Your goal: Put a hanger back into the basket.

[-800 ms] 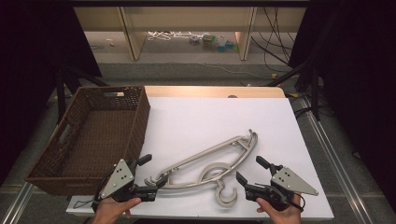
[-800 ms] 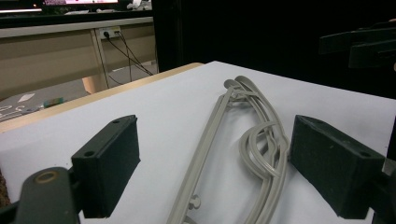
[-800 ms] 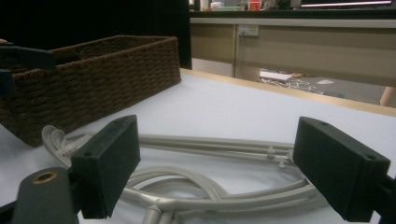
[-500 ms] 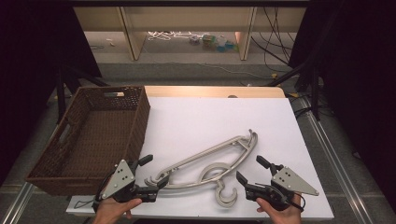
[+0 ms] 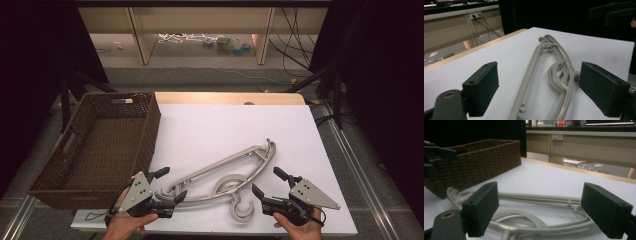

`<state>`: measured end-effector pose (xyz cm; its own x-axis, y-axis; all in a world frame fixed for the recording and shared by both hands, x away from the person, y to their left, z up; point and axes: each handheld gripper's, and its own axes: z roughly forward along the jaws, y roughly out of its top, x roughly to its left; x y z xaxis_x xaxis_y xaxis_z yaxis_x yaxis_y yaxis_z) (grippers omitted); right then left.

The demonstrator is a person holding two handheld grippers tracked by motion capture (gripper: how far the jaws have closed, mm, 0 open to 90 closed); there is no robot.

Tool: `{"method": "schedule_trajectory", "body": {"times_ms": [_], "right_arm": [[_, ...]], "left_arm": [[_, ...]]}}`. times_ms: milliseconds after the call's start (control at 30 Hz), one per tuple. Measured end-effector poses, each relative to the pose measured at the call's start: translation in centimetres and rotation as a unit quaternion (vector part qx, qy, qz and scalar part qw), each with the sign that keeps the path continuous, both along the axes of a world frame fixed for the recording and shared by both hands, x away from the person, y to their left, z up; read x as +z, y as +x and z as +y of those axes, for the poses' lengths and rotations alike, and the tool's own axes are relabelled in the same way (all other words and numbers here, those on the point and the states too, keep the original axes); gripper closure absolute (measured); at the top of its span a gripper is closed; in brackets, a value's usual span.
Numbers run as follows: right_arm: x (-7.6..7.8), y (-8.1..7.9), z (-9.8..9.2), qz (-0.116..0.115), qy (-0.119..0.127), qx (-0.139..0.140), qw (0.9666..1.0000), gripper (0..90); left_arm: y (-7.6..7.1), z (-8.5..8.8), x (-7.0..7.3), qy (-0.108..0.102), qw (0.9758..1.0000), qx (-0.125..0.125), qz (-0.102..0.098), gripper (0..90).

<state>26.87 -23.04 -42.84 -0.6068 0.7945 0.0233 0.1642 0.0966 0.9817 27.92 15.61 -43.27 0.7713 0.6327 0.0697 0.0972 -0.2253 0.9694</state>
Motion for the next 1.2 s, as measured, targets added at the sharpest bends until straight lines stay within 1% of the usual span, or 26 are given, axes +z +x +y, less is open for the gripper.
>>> {"method": "schedule_trajectory", "body": {"times_ms": [67,167,200,233,267,400,467,500,533,633,667,700,733,767,833,867,900,933,967,1000,1033,1067,1100,1133,1167,1200], "right_arm": [[-0.3,0.2,0.1,-0.008,0.003,-0.003,1.0,15.7],[-0.3,0.3,0.1,-0.003,0.0,-0.008,1.0,15.7],[-0.2,0.3,0.0,0.001,-0.001,-0.006,1.0,15.8],[-0.2,0.3,0.0,0.001,-0.001,-0.006,1.0,15.8],[-0.3,0.3,0.0,-0.003,0.002,-0.005,1.0,15.8],[-0.3,0.4,0.0,-0.002,0.003,-0.003,1.0,15.8],[-0.2,0.3,0.0,0.001,-0.002,-0.005,1.0,15.8],[-0.2,0.3,0.0,0.0,0.0,-0.004,1.0,15.9],[-0.2,0.3,0.0,0.0,0.0,-0.004,1.0,15.9],[-0.3,0.3,0.1,0.001,0.003,-0.003,1.0,15.9],[-0.3,0.4,0.0,-0.004,0.004,-0.002,1.0,15.9],[-0.3,0.4,0.0,-0.004,0.004,-0.002,1.0,15.9],[-0.3,0.4,0.0,-0.003,0.004,-0.001,1.0,15.9],[-0.3,0.4,0.1,-0.006,0.007,-0.003,1.0,15.9],[-0.3,0.4,-0.1,-0.002,0.004,-0.003,1.0,15.9],[-0.2,0.2,0.0,0.016,0.016,-0.002,0.9997,15.9],[-0.2,0.2,-0.1,0.016,0.014,-0.001,0.9998,15.9],[-0.3,0.3,-0.1,0.009,0.013,-0.004,0.9999,15.9],[-0.3,0.5,-0.2,-0.008,0.011,-0.004,0.9999,15.9],[-0.2,0.3,-0.1,0.013,0.019,-0.004,0.9997,16.0],[-0.2,0.3,-0.1,0.014,0.02,-0.003,0.9997,16.0],[-0.2,0.3,-0.1,0.014,0.019,-0.002,0.9997,16.0],[-0.1,0.2,-0.2,0.021,0.009,-0.005,0.9997,16.0],[-0.1,0.2,-0.2,0.018,0.014,-0.004,0.9997,16.1],[-0.1,0.1,-0.2,0.02,0.014,-0.005,0.9997,16.1],[-0.1,0.2,-0.2,0.018,0.013,-0.005,0.9997,16.1]], "left_arm": [[0.2,-0.6,-0.2,0.014,0.9997,-0.014,0.011,16.6],[1.1,-1.6,-0.4,0.035,0.9985,-0.029,0.03,18.9],[1.3,-1.8,-0.5,0.044,0.9977,-0.033,0.039,17.6],[1.3,-2.1,-0.6,0.057,0.9969,-0.034,0.042,17.6],[1.3,-2.2,-0.7,0.063,0.9966,-0.037,0.039,18.2],[1.5,-3.2,-1.0,0.1,0.9924,-0.047,0.055,17.5],[1.7,-3.9,-1.3,0.128,0.988,-0.063,0.059,19.0],[1.7,-4.4,-1.6,0.142,0.985,-0.073,0.066,20.1],[1.9,-4.7,-1.7,0.171,0.9796,-0.085,0.062,20.1],[2.3,-6.1,-2.4,0.206,0.9713,-0.095,0.07,20.6],[2.3,-6.3,-2.4,0.219,0.9672,-0.101,0.079,22.9],[2.4,-6.6,-2.6,0.221,0.9674,-0.097,0.075,22.9],[2.5,-6.9,-2.7,0.231,0.9648,-0.1,0.078,22.8],[2.6,-7.2,-2.8,0.245,0.9608,-0.105,0.077,23.6],[2.7,-7.5,-3.0,0.257,0.9568,-0.107,0.085,26.6],[2.8,-7.8,-3.1,0.263,0.9551,-0.107,0.086,27.4],[2.9,-7.9,-3.2,0.264,0.9545,-0.109,0.087,28.4],[3.0,-8.2,-3.3,0.27,0.9526,-0.108,0.088,28.6],[3.1,-8.3,-3.4,0.281,0.9497,-0.108,0.086,30.1],[3.1,-8.6,-3.4,0.284,0.9482,-0.11,0.091,33.5],[3.2,-8.8,-3.5,0.293,0.9458,-0.108,0.091,35.2],[3.1,-9.0,-3.6,0.294,0.9453,-0.108,0.092,36.4],[3.2,-9.2,-3.6,0.306,0.9412,-0.11,0.092,38.6],[3.3,-9.5,-3.7,0.309,0.9402,-0.107,0.094,40.8],[3.4,-9.7,-3.7,0.317,0.938,-0.106,0.093,42.0],[3.5,-9.9,-3.8,0.317,0.9377,-0.104,0.097,45.0]]}}
